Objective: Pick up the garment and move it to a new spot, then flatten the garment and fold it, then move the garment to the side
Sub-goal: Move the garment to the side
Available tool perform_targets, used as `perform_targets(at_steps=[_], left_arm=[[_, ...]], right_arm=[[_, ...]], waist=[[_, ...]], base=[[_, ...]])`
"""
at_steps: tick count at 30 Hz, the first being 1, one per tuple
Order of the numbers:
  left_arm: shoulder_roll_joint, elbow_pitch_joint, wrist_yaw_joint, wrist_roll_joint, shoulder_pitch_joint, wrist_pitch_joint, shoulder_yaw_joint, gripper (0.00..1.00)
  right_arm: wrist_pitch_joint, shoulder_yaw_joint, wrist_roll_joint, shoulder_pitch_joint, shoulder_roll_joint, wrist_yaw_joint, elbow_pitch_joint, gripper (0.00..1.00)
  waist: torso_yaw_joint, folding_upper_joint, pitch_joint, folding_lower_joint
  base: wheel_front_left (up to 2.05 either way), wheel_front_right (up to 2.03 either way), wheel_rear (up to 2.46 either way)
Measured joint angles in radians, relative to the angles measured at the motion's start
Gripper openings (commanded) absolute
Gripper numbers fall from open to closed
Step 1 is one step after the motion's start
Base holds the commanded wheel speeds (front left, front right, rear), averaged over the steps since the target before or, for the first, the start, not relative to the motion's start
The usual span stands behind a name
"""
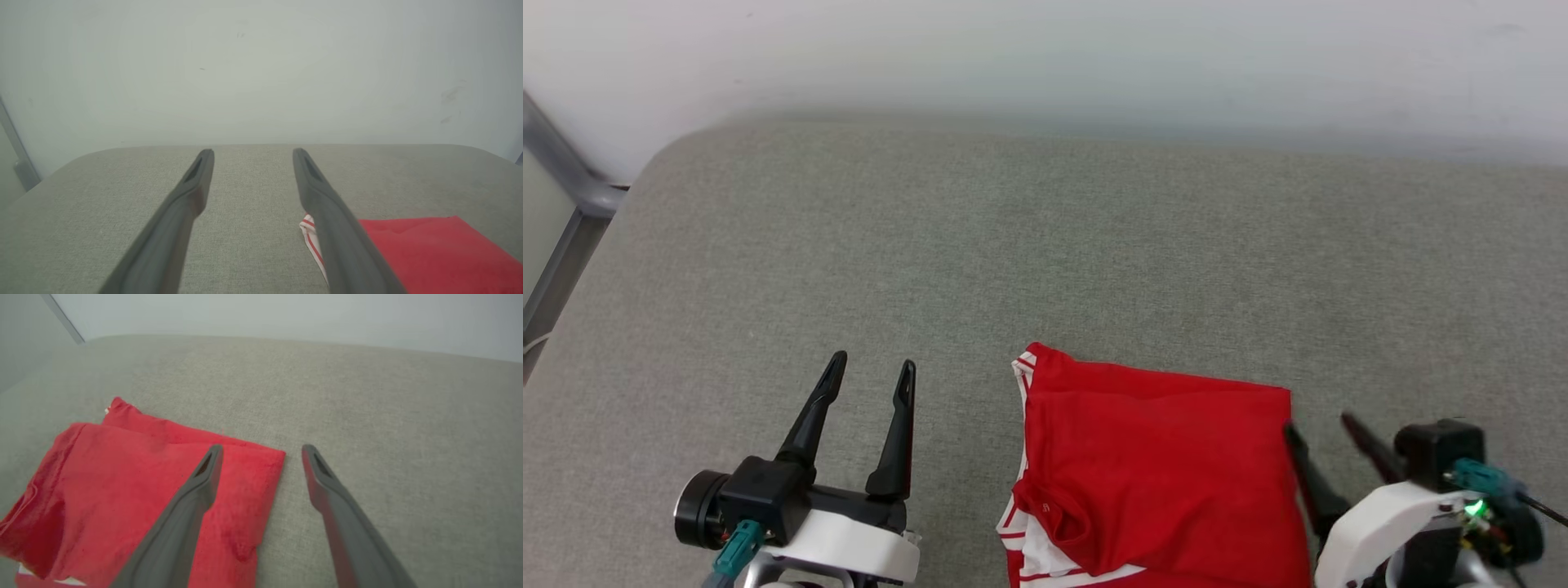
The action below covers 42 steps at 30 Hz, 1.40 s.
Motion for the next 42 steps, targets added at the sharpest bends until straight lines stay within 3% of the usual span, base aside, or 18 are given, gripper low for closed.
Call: perform_targets(at_steps=[3,12,24,25,27,37,42], left_arm=[[-0.002,0.003,0.000,0.000,-0.006,0.000,-0.004,1.00],[-0.003,0.011,0.000,-0.001,-0.029,0.000,-0.018,1.00],[-0.005,0.016,0.000,-0.002,-0.064,0.000,-0.038,1.00],[-0.005,0.018,0.000,-0.002,-0.065,0.000,-0.039,1.00],[-0.005,0.020,0.000,-0.002,-0.069,0.000,-0.040,1.00],[0.001,0.032,0.000,-0.002,-0.072,0.000,-0.035,1.00],[0.008,0.041,0.000,-0.003,-0.059,0.000,-0.048,1.00]], right_arm=[[0.122,0.012,0.045,0.015,0.009,0.000,0.028,1.00],[0.350,-0.023,-0.011,0.009,0.021,0.000,0.075,1.00],[0.538,0.027,0.027,-0.043,0.016,-0.002,0.083,1.00],[0.547,0.031,0.028,-0.046,0.015,-0.002,0.083,0.47],[0.555,0.038,0.030,-0.052,0.014,-0.003,0.083,0.00],[0.534,0.076,-0.001,-0.074,0.020,0.000,0.102,0.00],[0.521,0.119,-0.005,-0.084,-0.044,0.001,0.070,0.00]], waist=[[0.011,0.0000,0.010,0.0000],[0.040,0.0001,0.050,0.0000],[0.064,0.0000,0.106,-0.0001],[0.066,0.0000,0.109,-0.0001],[0.068,0.0000,0.113,-0.0002],[0.043,0.0000,0.088,-0.0001],[-0.001,0.0000,0.069,-0.0001]], base=[[0.00,0.00,0.00],[0.00,0.00,0.00],[0.00,0.00,0.00],[0.00,0.00,0.00],[0.00,0.00,0.00],[0.00,0.00,0.00],[0.00,0.00,0.00]])
